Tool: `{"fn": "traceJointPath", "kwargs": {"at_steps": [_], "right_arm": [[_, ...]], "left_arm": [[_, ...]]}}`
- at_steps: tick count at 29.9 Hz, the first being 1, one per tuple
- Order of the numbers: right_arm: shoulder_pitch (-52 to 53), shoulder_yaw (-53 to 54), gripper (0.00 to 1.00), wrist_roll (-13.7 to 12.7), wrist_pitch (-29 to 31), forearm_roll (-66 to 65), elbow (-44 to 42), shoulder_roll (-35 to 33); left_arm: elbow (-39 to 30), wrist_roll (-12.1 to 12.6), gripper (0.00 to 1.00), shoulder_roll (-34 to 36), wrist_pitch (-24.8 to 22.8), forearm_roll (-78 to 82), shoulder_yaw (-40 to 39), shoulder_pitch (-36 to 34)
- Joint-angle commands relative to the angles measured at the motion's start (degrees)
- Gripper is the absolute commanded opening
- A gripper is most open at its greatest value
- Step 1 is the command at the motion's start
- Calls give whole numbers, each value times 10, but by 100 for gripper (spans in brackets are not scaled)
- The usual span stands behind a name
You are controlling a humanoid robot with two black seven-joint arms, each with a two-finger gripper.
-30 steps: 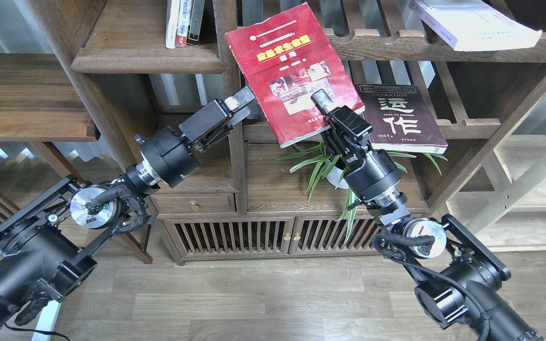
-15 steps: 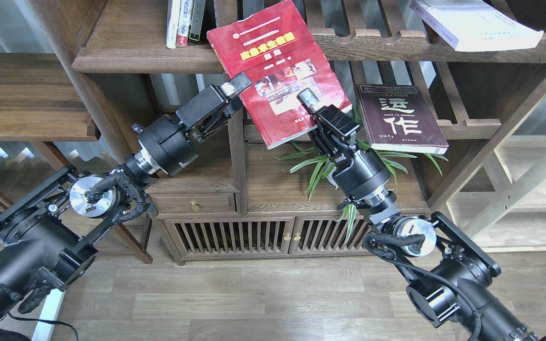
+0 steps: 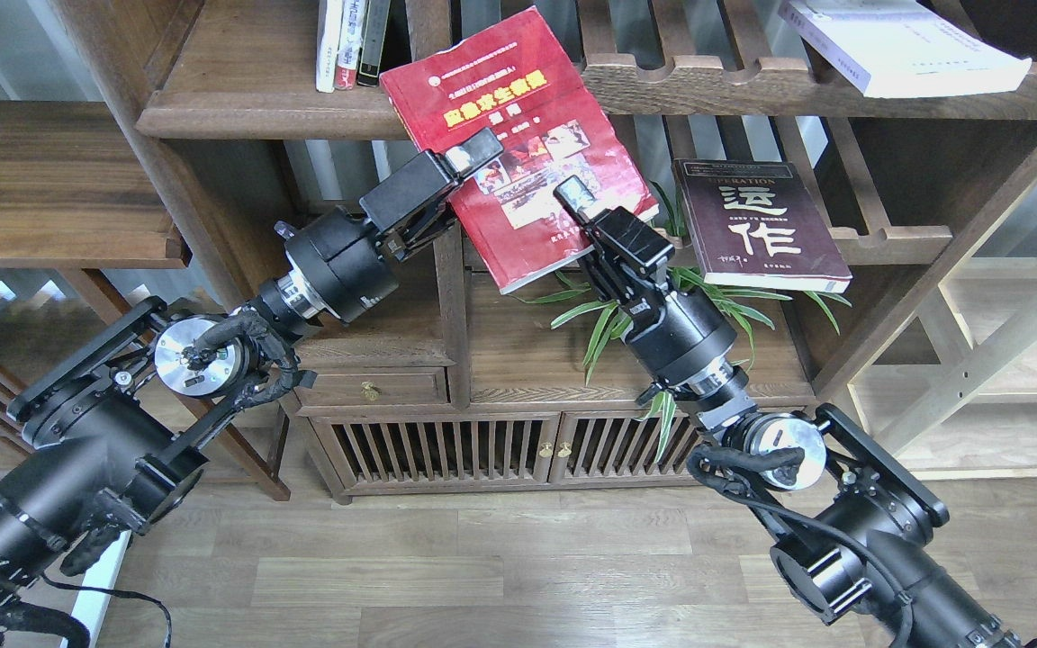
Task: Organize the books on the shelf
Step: 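Grasp the tilted red book's edge with the left gripper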
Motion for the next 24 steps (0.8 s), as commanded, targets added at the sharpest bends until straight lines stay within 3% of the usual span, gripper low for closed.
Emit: {"fn": "traceJointPath", "kwargs": {"at_steps": [1, 7, 16, 24], "right_arm": [[0, 0, 3, 0, 0, -1, 0, 0], [0, 0, 3, 0, 0, -1, 0, -1], [0, 0, 3, 0, 0, -1, 0, 0], [0, 1, 3, 0, 0, -2, 0, 0]], "left_arm": [[0, 0, 99, 1, 0, 2, -1, -1], [-1, 0, 97, 6, 0, 12, 0, -11], [0, 2, 65, 7, 0, 11, -1, -12], [0, 10, 53, 7, 0, 11, -4, -12]]}}
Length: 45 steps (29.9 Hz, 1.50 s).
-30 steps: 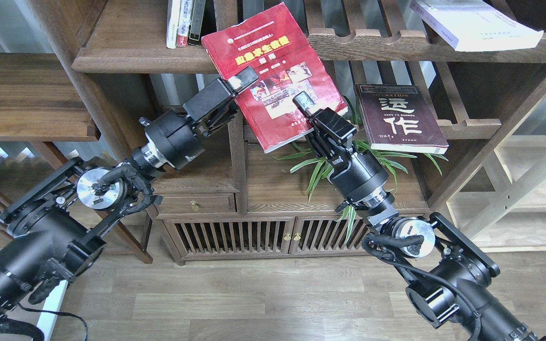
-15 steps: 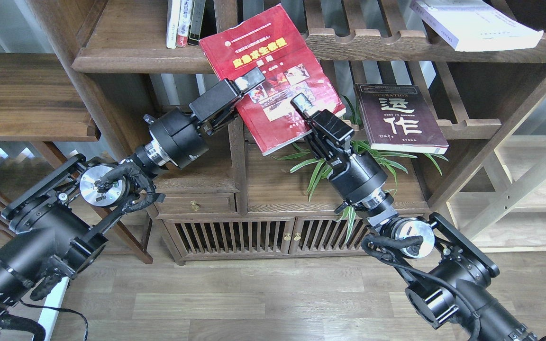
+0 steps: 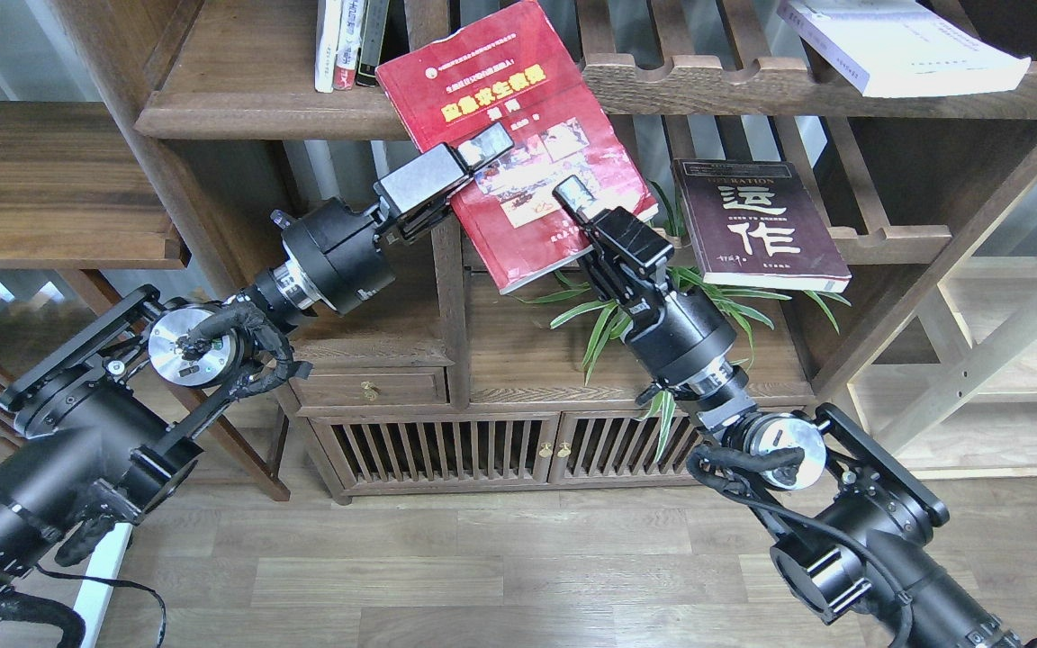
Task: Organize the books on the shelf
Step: 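Grasp the tilted red book's edge with the left gripper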
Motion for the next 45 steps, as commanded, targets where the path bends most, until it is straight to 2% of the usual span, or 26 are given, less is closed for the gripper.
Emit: {"fn": "traceJointPath", "kwargs": {"at_steps": [1, 4, 9, 13, 17, 22, 27, 33, 36, 40, 45], "right_arm": [[0, 0, 3, 0, 0, 1, 0, 0], [0, 0, 3, 0, 0, 1, 0, 1], [0, 0, 3, 0, 0, 1, 0, 1], [0, 0, 3, 0, 0, 1, 0, 1], [0, 0, 3, 0, 0, 1, 0, 0], [2, 0, 3, 0, 0, 1, 0, 1], [1, 0, 3, 0, 0, 1, 0, 4], [0, 0, 5, 1, 0, 0, 0, 8], [-3, 0, 12, 2, 0, 0, -1, 8], [-5, 2, 34, 4, 0, 0, 0, 11], [-5, 4, 47, 4, 0, 0, 0, 20]], "left_arm": [[0, 2, 53, 0, 0, 0, -1, 0], [0, 2, 48, 0, 0, -1, -1, 0], [-1, 3, 31, -1, 0, -6, -2, 1], [-1, 3, 30, -3, 0, -7, -2, 1], [-1, 3, 20, -4, 0, -8, -3, 1], [-3, 4, 18, -4, 0, -8, -10, 5], [-2, 10, 4, -3, 0, -9, -11, 10], [-1, 13, 1, -6, 0, -10, -11, 9], [-1, 14, 0, -6, 0, -10, -10, 9], [-1, 14, 0, -5, 0, -9, -11, 9], [0, 13, 0, -2, 0, -9, -11, 9]]}}
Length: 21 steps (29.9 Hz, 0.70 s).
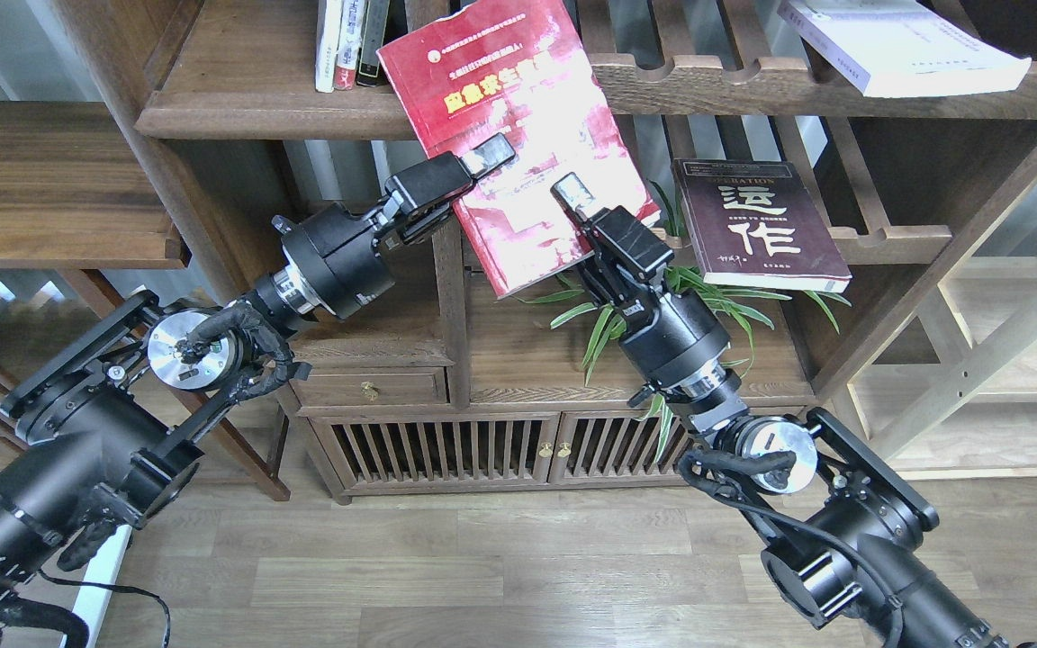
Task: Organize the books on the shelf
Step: 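Grasp the tilted red book's edge with the left gripper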
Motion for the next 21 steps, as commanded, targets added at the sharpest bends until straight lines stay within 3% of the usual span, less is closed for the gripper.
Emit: {"fn": "traceJointPath", "kwargs": {"at_steps": [1, 17, 21], "right_arm": [[0, 1, 49, -1, 0, 0, 0, 8], [-4, 19, 71, -2, 0, -10, -1, 7], [-7, 21, 75, -1, 0, -16, -4, 6]], "left_arm": [[0, -1, 1, 4, 0, 0, -1, 1], [-2, 0, 2, 17, 0, 0, -4, 4], [-11, 13, 3, 32, 0, 1, -4, 3]]}}
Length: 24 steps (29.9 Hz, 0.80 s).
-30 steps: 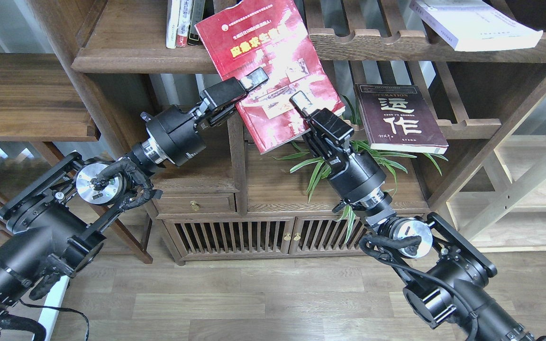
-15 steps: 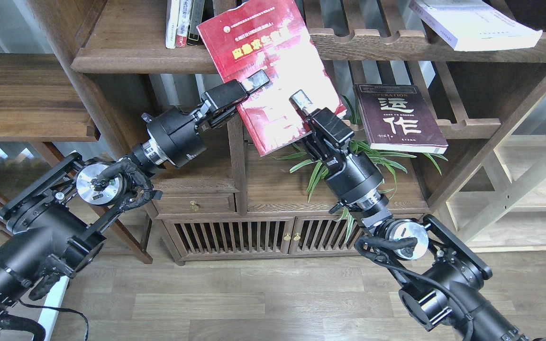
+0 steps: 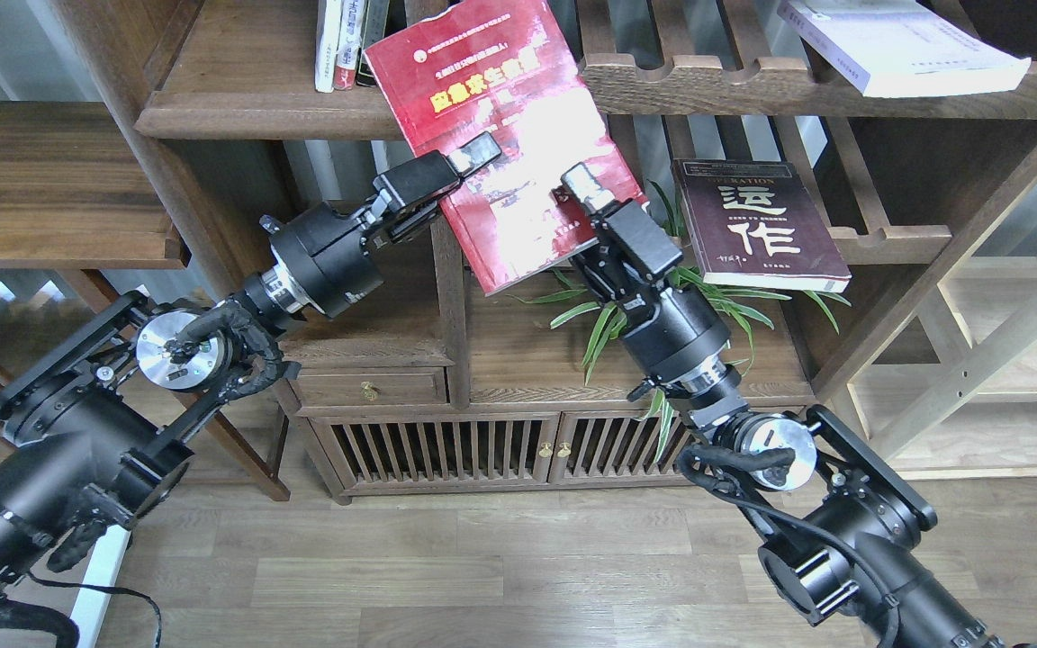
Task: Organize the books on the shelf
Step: 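Carry the red book with the left gripper up and away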
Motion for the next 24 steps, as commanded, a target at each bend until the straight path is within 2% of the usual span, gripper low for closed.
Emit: {"fn": "traceJointPath", "kwargs": {"at_steps": [1, 9, 24], "right_arm": [[-2, 3, 75, 0, 0, -5, -4, 0], [-2, 23, 85, 0, 0, -5, -23, 1], [1, 65, 86, 1, 0, -9, -62, 1]], "left_arm": [[-7, 7, 3, 15, 0, 2, 1, -1], [-43, 14, 2, 73, 0, 4, 1, -1], [-166, 7, 2, 183, 0, 84, -25, 0]]}}
